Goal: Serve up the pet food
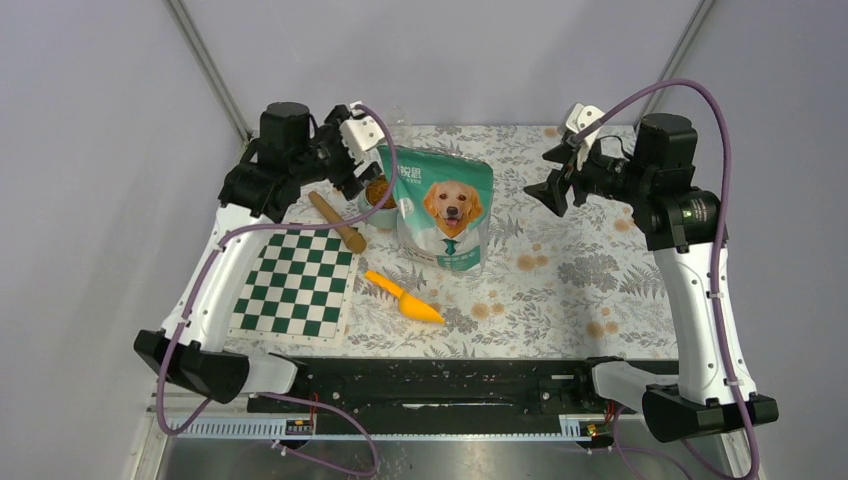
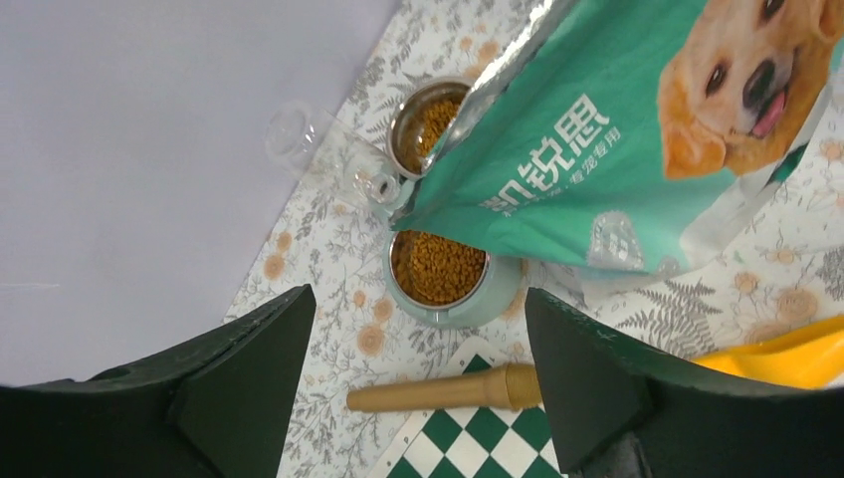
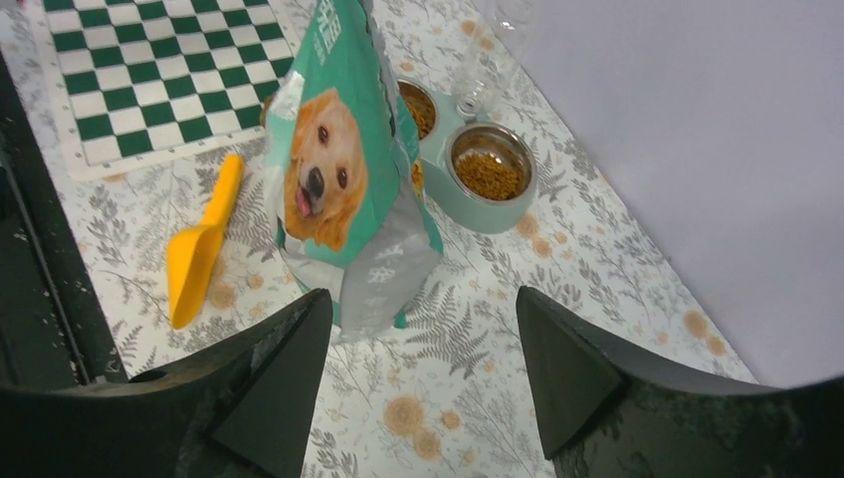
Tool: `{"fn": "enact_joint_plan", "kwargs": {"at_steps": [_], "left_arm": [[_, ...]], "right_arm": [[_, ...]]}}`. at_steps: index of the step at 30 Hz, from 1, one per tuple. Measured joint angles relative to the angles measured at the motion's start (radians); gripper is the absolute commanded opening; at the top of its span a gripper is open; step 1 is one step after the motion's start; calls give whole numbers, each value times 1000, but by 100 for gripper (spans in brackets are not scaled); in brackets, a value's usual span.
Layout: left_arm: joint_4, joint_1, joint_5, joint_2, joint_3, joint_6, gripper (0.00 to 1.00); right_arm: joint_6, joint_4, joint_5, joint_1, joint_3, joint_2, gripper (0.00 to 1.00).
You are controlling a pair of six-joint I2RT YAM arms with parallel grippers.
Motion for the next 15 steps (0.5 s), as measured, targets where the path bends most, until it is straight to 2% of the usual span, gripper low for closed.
{"fn": "enact_joint_plan", "kwargs": {"at_steps": [8,15], "left_arm": [[200,0,18,-93,-127,-163,81],[351,0,-57,-232,-254,-381,85]], "right_arm": [[220,261,-85,37,-98,31,77],[275,371,-69,156,-101,124,75]]}}
